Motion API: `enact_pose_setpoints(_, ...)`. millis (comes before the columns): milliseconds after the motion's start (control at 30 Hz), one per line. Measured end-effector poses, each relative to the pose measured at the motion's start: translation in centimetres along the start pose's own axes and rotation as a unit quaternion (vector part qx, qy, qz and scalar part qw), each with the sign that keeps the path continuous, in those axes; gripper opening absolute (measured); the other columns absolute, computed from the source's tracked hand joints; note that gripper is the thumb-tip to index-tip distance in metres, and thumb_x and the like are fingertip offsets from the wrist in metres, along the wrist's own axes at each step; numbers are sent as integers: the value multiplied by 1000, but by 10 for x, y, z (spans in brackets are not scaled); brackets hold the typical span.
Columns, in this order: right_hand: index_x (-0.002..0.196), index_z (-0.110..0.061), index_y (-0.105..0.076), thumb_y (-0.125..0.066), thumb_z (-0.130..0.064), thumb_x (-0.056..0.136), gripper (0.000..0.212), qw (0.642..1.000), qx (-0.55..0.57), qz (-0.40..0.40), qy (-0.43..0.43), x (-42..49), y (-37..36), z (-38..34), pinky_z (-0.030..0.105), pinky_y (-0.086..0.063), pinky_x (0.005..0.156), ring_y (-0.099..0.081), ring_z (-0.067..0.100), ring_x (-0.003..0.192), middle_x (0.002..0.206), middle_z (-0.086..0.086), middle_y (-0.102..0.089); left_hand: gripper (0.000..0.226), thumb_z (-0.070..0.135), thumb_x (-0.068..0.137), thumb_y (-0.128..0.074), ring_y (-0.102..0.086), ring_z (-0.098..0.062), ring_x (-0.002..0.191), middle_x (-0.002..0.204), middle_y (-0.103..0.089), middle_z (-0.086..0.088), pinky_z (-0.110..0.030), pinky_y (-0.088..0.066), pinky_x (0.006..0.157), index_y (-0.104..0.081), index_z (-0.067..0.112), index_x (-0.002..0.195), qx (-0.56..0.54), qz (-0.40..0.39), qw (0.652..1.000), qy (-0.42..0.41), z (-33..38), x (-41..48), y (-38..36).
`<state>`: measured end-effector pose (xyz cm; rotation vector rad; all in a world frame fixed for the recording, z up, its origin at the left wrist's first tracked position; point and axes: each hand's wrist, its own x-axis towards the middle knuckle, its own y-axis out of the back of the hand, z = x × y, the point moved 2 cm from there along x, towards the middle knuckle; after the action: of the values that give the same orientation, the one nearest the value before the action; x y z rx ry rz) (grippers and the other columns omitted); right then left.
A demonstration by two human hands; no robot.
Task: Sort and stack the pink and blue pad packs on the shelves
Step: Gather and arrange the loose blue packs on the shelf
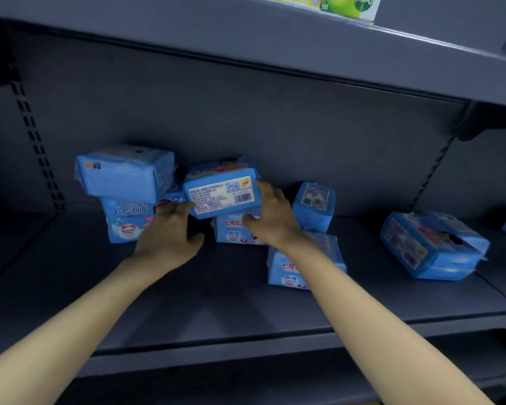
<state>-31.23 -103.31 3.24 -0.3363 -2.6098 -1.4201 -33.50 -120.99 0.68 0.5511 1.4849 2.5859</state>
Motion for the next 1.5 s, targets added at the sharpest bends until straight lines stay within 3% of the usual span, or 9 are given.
enact_pose_setpoints(233, 146, -24, -10, -61, -21, 84, 80, 993, 101, -10, -66, 29, -9, 6, 37, -34, 103, -33, 29, 127, 138, 11, -30, 81, 22, 84, -64, -46, -32, 117, 135, -37, -15, -44, -42, 95, -15, 11, 147, -63, 48, 996, 35, -9, 22, -3)
enact_pose_setpoints(333, 143, -22, -16, -63, -19, 82, 76, 978, 182, -12, -103, 38, -13, 7, 31, -37, 97, -41, 24, 122, 131, 8, -39, 78, 20, 83, -65, -47, -31, 119, 135, -42, -17, -40, -41, 95, -20, 7, 145, -102, 60, 992, 47, -9, 32, -7)
enact_pose_setpoints(400, 135, -19, -26, -63, -17, 80, 66, 970, 214, -6, -116, 42, -16, 9, 37, -45, 96, -51, 23, 112, 121, 7, -50, 68, 16, 82, -66, -49, -30, 119, 132, -46, -16, -35, -41, 93, -30, 8, 138, -143, 60, 987, 45, -11, 37, -10)
enact_pose_setpoints(533, 120, -15, -36, -59, -7, 83, 45, 957, 265, -21, -113, 44, -16, 11, 27, -46, 75, -57, 14, 92, 96, -3, -56, 46, 11, 82, -65, -53, -26, 114, 124, -53, -12, -36, -44, 94, -47, 10, 124, -204, 56, 977, 39, -12, 46, -15)
enact_pose_setpoints(733, 110, -15, -45, -53, -3, 83, 31, 951, 286, -6, -113, 46, -10, 13, 24, -46, 64, -57, 9, 79, 89, -3, -57, 51, 9, 83, -64, -54, -24, 114, 129, -51, -9, -44, -43, 99, -43, 14, 129, -271, 56, 960, 50, -11, 49, -18)
enact_pose_setpoints(933, 115, -12, -46, -44, 4, 82, 36, 951, 286, -3, -120, 41, -7, 9, 19, -40, 54, -54, 5, 72, 84, -3, -55, 54, 9, 83, -63, -49, -21, 118, 129, -50, -7, -46, -41, 102, -41, 18, 132, -303, 66, 949, 51, -7, 52, -18)
enact_pose_setpoints(1167, 107, -9, -52, -41, 8, 80, 33, 941, 309, 8, -136, 28, 0, 7, 17, -39, 52, -54, 7, 69, 80, -1, -56, 65, 11, 87, -61, -40, -16, 125, 139, -38, 2, -35, -32, 107, -29, 25, 143, -331, 60, 940, 51, 3, 44, -12)
enact_pose_setpoints(1333, 102, -13, -46, -42, 9, 81, 30, 935, 331, 32, -123, 15, 3, 2, 14, -38, 50, -49, 2, 67, 78, -7, -52, 66, 11, 90, -58, -45, -10, 111, 110, -46, 23, -40, -47, 86, -24, 36, 141, -420, 23, 905, 59, 9, 35, -7)
enact_pose_setpoints(1500, 114, -15, -40, -46, 11, 79, 44, 913, 388, 62, -113, -5, -11, -5, 14, -47, 62, -52, 1, 80, 91, -7, -52, 64, 13, 90, -58, -49, -12, 110, 112, -47, 21, -39, -49, 82, -23, 38, 137, -475, 34, 878, 59, 16, 31, -9)
